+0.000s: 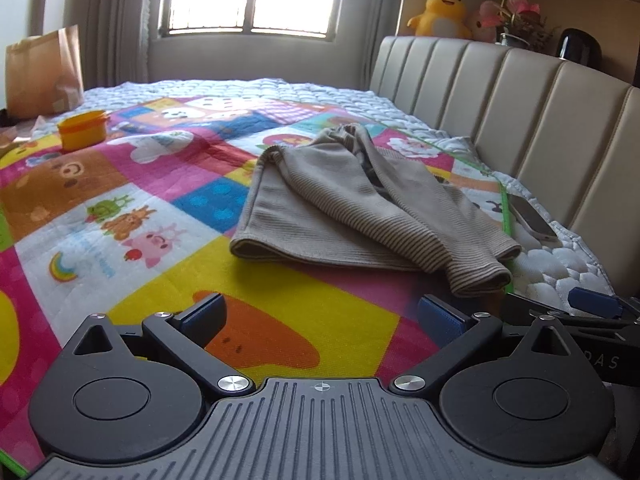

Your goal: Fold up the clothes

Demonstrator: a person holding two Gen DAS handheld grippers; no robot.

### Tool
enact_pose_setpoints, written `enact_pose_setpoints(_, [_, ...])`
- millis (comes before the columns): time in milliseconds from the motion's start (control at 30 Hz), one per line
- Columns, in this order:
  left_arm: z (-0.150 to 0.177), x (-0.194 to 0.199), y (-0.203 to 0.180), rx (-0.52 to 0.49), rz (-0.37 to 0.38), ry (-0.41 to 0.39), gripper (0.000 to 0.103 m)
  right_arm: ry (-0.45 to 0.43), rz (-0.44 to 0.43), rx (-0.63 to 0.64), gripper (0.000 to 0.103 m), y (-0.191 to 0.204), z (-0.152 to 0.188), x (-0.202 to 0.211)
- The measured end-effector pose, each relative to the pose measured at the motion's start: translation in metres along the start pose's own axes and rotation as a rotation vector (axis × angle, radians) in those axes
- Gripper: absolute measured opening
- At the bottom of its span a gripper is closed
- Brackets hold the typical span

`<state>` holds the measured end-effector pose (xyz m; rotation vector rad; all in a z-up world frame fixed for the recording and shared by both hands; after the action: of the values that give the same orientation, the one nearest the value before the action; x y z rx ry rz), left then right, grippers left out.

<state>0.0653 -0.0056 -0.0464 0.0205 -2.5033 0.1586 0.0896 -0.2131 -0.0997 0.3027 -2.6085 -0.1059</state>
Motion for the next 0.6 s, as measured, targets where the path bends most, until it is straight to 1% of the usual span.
enact_pose_setpoints(100, [-0.001,0.000,0.001,-0.013,-0.011,-0.003,0.103,-0.017,0.004,-0.010,0.103,0.001,-0.001,0.004])
enact_pose_setpoints(167, [0.001,-0.001,0.001,-0.025,-0.021,-0.009,0.103,-0.018,0.014,0.004,0.103,0.009,0.003,0.007])
enact_pose_setpoints(200, [0.001,-0.002,-0.001,-0.033,-0.027,-0.006,0.103,-0.006,-0.011,-0.027,0.103,0.003,0.001,0.006])
enact_pose_setpoints(233, [0.000,-0.004,-0.001,-0.032,-0.028,-0.003,0.103,0.002,-0.018,-0.032,0.103,0.000,0.000,0.006])
enact_pose_setpoints(333, [0.000,-0.002,-0.001,-0.033,-0.029,-0.006,0.103,0.023,-0.016,-0.010,0.103,0.004,-0.002,0.003])
enact_pose_setpoints(600, [0.001,-0.003,0.000,-0.032,-0.036,0.000,0.103,0.043,-0.032,-0.008,0.103,0.008,0.001,-0.003])
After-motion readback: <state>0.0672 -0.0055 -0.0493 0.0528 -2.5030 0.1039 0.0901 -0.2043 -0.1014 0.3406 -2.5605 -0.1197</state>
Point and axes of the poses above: each gripper's, at about its wrist camera, not at the fingertips, and x roughly against the way its jaws point, y to its left, z to its underside, the point moved 8 cm from there along -x, roughly the way its jaws point, and after that the axes turned 4 degrees about -z, right-handed, at the moved point
